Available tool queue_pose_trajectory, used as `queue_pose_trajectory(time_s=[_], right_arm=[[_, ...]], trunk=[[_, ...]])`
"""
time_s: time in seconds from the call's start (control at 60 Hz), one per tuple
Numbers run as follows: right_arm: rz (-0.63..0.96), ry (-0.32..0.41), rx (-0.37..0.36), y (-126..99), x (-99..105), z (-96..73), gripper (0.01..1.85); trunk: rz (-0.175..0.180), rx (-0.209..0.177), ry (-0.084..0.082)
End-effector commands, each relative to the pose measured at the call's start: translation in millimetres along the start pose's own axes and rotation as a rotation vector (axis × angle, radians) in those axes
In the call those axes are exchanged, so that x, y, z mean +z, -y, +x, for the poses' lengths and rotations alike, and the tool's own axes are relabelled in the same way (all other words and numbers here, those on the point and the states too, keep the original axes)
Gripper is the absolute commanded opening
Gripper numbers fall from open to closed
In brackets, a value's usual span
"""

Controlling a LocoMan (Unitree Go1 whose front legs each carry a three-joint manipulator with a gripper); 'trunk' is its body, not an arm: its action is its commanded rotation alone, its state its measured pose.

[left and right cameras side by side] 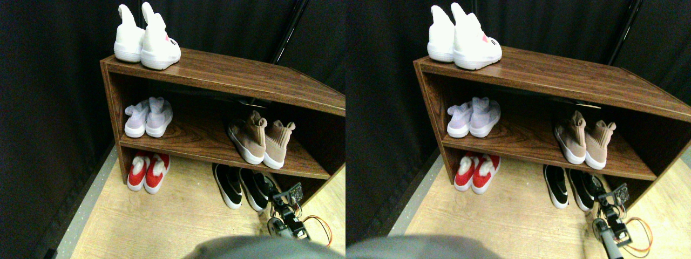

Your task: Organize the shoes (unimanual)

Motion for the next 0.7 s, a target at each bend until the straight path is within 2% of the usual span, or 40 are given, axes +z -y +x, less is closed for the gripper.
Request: queue_pose_trajectory(time_s=[0.017,0.033,0.267,0.7], right_arm=[[-0.001,-0.02,0.012,-2,-1,0.4,0.06],[0.014,-0.044,0.006,-2,-3,0.4,0.06],[-0.044,-0.077,0.026,-5,-17,-8.1,0.06],[-0.029,-0.049,0.025,-8,-27,-17.8,0.06]], trunk=[[-0.013,0.022,-0.023],[-0.013,0.022,-0.023],[-0.016,0.023,-0.026],[-0.013,0.015,-0.024]])
